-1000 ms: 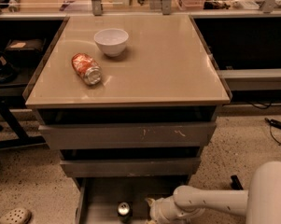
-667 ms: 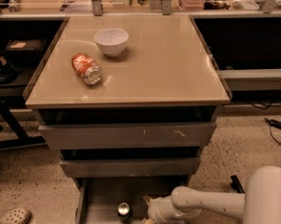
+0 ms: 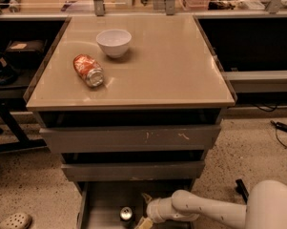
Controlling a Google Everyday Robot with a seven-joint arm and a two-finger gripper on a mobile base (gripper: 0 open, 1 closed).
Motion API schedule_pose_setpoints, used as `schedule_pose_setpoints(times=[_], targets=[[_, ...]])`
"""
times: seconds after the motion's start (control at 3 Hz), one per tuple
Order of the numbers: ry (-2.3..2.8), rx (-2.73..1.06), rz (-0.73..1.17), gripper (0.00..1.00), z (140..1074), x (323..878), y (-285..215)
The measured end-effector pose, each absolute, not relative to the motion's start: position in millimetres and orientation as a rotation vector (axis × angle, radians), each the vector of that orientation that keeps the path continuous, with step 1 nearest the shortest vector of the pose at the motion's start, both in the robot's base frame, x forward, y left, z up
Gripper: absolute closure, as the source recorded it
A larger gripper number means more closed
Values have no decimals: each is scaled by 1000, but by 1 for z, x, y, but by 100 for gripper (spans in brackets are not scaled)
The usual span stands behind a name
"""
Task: Pick green can from bottom drawer and place on counter
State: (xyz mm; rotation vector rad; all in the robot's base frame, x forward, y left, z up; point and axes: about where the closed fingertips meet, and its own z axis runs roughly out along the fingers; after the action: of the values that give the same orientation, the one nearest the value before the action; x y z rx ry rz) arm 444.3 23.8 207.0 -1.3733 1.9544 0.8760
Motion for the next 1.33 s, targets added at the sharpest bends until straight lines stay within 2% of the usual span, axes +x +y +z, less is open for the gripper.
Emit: schedule_pose_setpoints(times=[0.67, 1.33], targets=[[1945, -1348, 878, 0, 196, 439, 32], [1878, -1374, 851, 0, 189, 436, 72]])
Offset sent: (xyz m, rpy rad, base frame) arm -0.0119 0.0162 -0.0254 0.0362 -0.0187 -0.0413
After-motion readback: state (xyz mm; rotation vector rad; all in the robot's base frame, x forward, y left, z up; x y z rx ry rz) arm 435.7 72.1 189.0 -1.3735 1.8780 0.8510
